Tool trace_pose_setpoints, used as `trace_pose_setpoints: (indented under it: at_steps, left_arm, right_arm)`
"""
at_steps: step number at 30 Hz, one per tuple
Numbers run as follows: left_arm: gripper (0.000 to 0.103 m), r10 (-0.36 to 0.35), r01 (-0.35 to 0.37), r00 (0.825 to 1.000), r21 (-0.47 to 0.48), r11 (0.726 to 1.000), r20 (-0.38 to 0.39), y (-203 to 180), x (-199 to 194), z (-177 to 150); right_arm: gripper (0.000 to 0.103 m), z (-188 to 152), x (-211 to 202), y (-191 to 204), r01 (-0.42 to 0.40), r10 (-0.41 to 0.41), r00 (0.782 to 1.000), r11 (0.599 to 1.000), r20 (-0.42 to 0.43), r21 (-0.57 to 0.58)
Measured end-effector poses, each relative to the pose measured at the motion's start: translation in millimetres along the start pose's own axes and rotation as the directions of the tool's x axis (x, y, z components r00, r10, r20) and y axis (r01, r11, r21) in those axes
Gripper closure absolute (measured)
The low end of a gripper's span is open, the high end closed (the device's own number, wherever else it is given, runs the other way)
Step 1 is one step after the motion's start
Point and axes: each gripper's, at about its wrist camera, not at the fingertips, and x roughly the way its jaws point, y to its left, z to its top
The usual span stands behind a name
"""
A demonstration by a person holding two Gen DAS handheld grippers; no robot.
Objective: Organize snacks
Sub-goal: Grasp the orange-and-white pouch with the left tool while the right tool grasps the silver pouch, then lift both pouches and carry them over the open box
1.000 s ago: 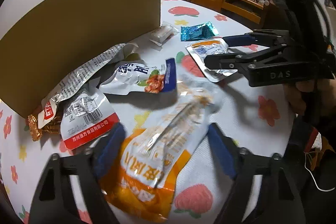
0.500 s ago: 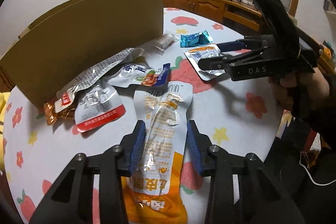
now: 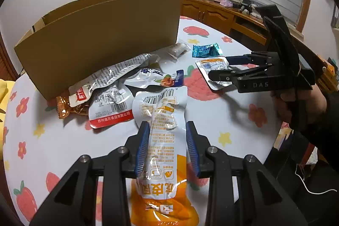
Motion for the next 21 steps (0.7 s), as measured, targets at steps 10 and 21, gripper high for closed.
trace_pose_setpoints:
  at_steps: [10, 21]
  left_arm:
    - [0.071, -0.005, 0.005, 0.999, -0.011, 1.000, 0.034, -4.4, -16.0, -2.7]
    - [0.071, 0.010, -0.004, 0.997, -0.071, 0.997, 0.078, 5.4, -24.3, -3.4]
  right_arm:
    - [0.027, 0.2, 0.6, 0.5, 0.001, -0.001, 1.000, 1.000, -0.003, -0.001]
    - [0.068, -1.5, -1.5, 16.1, 0.022, -0.023, 1.000, 0.996, -0.010, -0.088]
